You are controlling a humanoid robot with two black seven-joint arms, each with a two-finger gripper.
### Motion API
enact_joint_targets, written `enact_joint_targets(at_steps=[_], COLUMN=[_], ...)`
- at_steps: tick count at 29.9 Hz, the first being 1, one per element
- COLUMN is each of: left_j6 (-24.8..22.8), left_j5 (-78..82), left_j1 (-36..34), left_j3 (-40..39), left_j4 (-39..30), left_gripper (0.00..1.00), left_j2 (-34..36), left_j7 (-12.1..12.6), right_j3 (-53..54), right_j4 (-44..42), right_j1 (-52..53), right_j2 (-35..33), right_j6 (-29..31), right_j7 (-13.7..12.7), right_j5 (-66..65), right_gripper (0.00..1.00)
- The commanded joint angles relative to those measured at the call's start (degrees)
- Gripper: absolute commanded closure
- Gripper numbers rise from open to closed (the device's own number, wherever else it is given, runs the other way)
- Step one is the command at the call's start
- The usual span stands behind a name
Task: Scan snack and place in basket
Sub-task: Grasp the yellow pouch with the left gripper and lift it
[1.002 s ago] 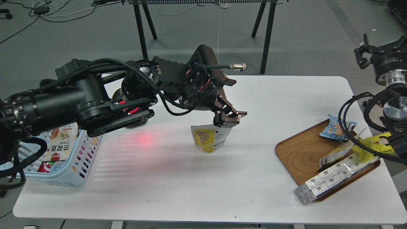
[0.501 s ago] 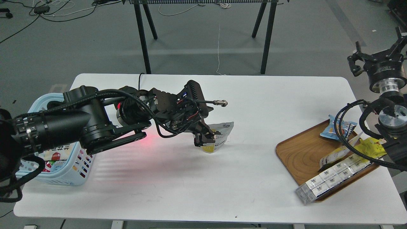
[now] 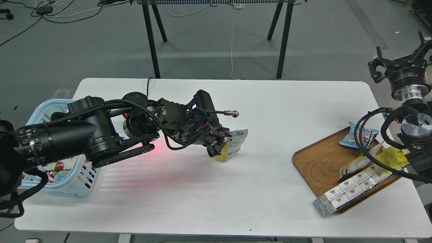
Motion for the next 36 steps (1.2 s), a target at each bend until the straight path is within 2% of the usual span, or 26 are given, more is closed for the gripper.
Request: enact_joint_targets(at_steps=[1,8,11,18,24,30,36], left_j6=[0.0,0.1,0.0,-0.6,0.3,5.9,7.5], left_j5=[0.0,0.0,0.0,0.0,0.0,0.0,0.0], left_j1=[-0.1,-0.1,-0.3,-0.1,0.0,0.5,4.1], left_j3=[-0.1,-0.8,-1.3,-5.6,-6.1,-5.7,-5.5], left_j4=[0.1,-0.7,-3.3,-12.9,-17.9,-18.6,-18.4], left_gripper=[0.96,0.98,0.99,0.99,0.99,0.99,0.99], left_j2=[0.0,0.7,1.8,11.9,23.1,31.2,34.6], left_j7=[0.1,0.0,-0.3,-0.9,-5.3,-5.9,-7.9], right_j3=[0.0,0.0,0.0,0.0,0.0,0.0,0.1], right_j4=[0.0,-0.1,-0.1,-0.1,-0.1,0.0,0.1], right_j1=[0.1,0.6,0.8,0.8,0.8,1.0,1.1], right_j2=[-0.1,-0.1,-0.3,-0.6,-0.2,-0.1,-0.1], right_j6=[0.0,0.0,-0.1,-0.1,-0.1,-0.1,-0.1], right_j7=[0.0,0.0,0.0,0.0,0.0,0.0,0.0], right_j5=[-0.1,-0.5,-0.6,-0.6,-0.6,-0.6,-0.6], right_gripper=[0.03,0.03,0.03,0.03,0.03,0.03,0.03])
